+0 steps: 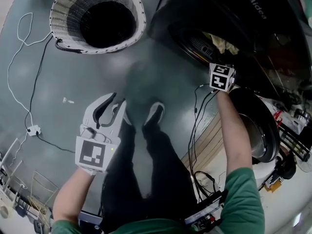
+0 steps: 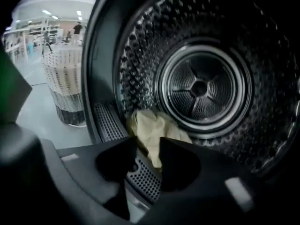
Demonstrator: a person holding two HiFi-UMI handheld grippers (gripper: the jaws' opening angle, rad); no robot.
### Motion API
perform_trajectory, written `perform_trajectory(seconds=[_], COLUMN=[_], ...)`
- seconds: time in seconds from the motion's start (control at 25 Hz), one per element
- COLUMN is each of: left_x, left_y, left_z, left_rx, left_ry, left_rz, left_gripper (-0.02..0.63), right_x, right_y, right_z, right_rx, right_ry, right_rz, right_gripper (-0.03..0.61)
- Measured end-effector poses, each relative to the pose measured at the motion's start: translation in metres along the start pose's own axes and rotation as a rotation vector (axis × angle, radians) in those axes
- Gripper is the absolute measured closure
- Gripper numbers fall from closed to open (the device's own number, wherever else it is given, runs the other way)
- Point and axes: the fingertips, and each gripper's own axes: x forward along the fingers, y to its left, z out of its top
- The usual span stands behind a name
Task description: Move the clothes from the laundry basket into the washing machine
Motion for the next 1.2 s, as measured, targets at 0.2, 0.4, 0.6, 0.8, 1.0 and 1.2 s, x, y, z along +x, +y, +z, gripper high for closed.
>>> perform_trajectory(seconds=[0.2, 0.4, 0.6, 0.8, 1.0, 1.2], left_x=[-0.008, -0.030, -0.069, -0.106, -0.137, -0.173], left_y=[0.007, 0.008, 0.000, -0.006, -0.009, -0.016], left_z=[0.003, 0.029, 0.076, 0.123, 0.187, 0.247], left_rx=[0.006, -0.007, 0.006, 0.048, 0.063, 0.057], left_ry=[-0.003, -0.030, -0.060, -0.063, -0.132, -0.187], left_rz=[0.009, 0.030, 0.044, 0.056, 0.101, 0.142], left_gripper=[0.515, 0.515, 0.515, 0.517, 0.518, 0.518], right_x=[0.005, -0.054, -0.168, -0.276, -0.345, -0.408], right_y=[0.012, 0.046, 0.073, 0.073, 0.058, 0.044], right_z=[0.018, 0.050, 0.098, 0.155, 0.226, 0.289], right_rx=[-0.028, -0.056, -0.090, -0.028, 0.028, 0.133], right_ry=[0.022, -0.047, -0.139, -0.237, -0.358, -0.432], right_rz=[0.006, 0.126, 0.314, 0.432, 0.433, 0.471], right_gripper=[0.462, 0.484, 0.577, 0.578, 0.578, 0.578])
